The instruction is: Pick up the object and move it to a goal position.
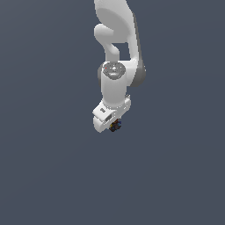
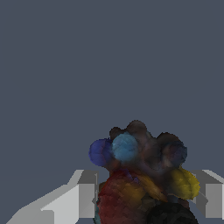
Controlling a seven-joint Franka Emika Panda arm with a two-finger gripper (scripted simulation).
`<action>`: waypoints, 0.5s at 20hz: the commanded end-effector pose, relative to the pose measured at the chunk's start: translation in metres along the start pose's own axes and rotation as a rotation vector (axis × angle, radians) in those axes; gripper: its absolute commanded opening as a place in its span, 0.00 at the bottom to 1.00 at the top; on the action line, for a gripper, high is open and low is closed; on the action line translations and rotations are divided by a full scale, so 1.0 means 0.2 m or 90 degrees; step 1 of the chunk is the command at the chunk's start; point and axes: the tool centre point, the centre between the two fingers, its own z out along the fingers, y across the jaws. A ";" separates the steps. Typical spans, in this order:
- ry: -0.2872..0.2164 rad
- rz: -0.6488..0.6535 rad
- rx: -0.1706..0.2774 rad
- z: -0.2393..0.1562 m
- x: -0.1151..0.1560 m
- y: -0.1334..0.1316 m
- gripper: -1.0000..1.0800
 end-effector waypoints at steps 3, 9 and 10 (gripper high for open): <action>0.000 0.000 0.000 -0.21 0.04 0.10 0.00; -0.001 0.000 0.001 -0.41 0.09 0.21 0.00; -0.001 0.000 0.001 -0.44 0.09 0.22 0.00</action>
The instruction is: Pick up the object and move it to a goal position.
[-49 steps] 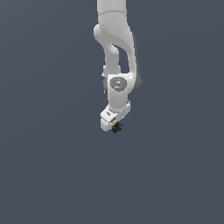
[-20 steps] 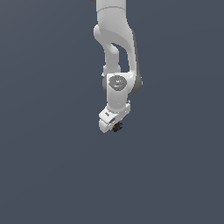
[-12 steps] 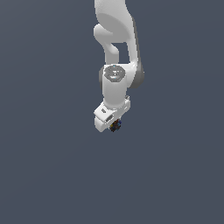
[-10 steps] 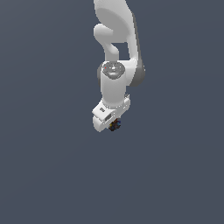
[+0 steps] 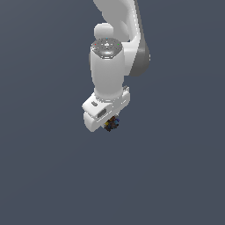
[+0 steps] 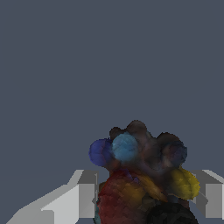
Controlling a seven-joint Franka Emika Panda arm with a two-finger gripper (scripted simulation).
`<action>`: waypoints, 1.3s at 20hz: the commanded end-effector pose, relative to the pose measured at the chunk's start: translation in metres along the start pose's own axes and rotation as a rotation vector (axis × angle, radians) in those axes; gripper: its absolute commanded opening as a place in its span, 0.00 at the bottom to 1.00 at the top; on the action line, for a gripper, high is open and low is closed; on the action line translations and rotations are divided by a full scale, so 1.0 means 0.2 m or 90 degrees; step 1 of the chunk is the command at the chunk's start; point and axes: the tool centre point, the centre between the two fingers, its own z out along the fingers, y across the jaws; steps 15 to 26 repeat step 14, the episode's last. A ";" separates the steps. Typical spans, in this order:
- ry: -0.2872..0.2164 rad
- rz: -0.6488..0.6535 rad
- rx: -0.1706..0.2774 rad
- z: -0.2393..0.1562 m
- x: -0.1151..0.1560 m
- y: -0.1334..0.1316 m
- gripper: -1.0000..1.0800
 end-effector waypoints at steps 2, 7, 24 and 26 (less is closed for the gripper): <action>-0.001 0.000 0.000 -0.09 0.02 0.05 0.00; -0.001 0.000 0.000 -0.16 0.04 0.09 0.00; -0.001 0.000 0.000 -0.18 0.05 0.10 0.00; -0.001 0.000 0.000 -0.18 0.05 0.10 0.00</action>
